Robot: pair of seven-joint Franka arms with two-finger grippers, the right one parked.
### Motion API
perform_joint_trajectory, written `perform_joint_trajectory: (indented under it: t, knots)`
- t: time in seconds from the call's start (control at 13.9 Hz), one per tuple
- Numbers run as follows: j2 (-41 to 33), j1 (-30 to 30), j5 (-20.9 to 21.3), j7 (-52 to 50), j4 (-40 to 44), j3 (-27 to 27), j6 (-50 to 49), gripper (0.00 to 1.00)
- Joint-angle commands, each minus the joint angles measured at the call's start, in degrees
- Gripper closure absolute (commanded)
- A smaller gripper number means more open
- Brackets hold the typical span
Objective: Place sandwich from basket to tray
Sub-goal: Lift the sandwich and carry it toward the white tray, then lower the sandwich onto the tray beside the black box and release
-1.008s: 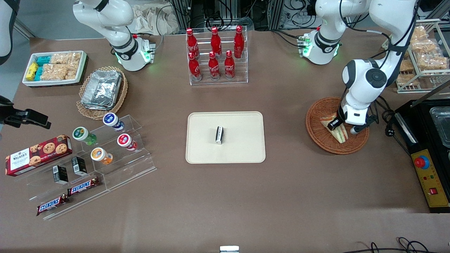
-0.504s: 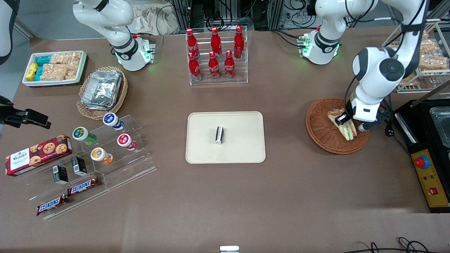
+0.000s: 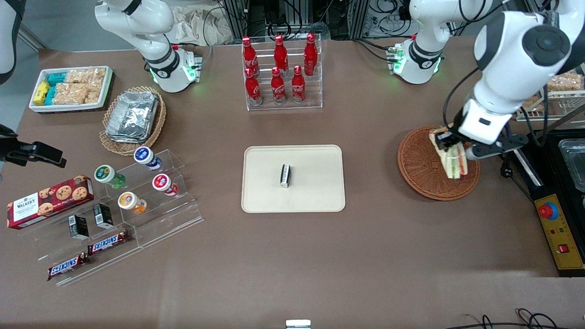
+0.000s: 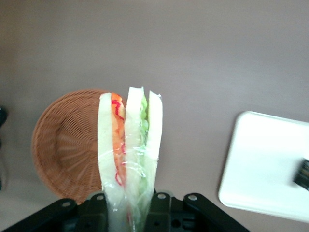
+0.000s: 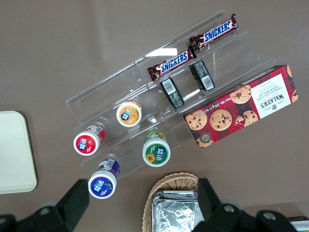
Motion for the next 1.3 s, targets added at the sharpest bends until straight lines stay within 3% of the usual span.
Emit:
perform_joint_trajectory:
  t: [0.0, 0.29, 0.94, 1.22]
  knots:
    - [5.7, -5.8, -1.8, 3.3, 7.4, -0.3, -1.2, 1.00]
    - [14.2, -12.2, -5.3, 2.0, 12.1, -1.2, 5.1, 1.00]
    - [27.0, -19.3, -3.9, -3.1, -0.6, -0.8, 30.9, 1.00]
    - [32.3, -21.7, -1.5, -9.8, -1.1, -0.7, 36.6, 1.00]
